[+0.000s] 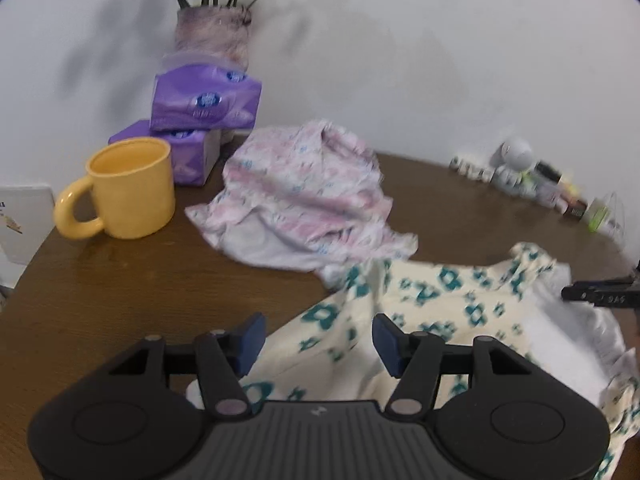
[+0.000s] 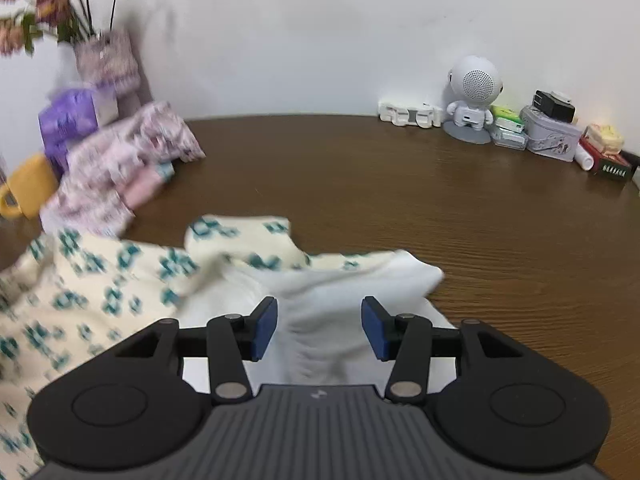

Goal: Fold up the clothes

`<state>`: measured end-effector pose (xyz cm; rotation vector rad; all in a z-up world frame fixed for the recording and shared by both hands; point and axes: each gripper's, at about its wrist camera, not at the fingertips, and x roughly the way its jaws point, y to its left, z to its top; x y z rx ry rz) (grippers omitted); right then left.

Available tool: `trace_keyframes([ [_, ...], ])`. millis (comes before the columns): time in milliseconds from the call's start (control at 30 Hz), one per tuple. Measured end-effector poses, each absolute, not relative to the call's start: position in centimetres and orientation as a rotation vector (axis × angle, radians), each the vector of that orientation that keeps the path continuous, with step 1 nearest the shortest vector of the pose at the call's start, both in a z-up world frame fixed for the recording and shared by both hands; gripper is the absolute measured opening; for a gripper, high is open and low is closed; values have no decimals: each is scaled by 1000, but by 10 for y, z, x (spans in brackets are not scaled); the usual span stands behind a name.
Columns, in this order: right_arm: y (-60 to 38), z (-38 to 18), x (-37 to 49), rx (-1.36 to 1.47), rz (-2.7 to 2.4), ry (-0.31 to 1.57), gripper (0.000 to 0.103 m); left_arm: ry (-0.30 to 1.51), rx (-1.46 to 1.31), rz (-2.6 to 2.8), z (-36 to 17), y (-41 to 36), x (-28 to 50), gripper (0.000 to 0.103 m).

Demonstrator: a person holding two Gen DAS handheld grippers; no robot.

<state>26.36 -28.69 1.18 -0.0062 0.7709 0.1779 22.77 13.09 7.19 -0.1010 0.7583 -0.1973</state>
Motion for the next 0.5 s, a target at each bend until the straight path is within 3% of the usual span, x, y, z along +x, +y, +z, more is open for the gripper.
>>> trace_keyframes([
  [200,-281,-4,269,-42,215,796,47,811,1,-222,53,116,238,54],
  [267,-278,-7,269,-62,213,789,47,816,43,-207,48,111,242,17],
  [300,-276,-8,268,-71,210,784,47,821,35,-200,47,113,246,11],
  [500,-276,-13,262,-124,187,768,47,830,-72,-123,43,136,263,10],
])
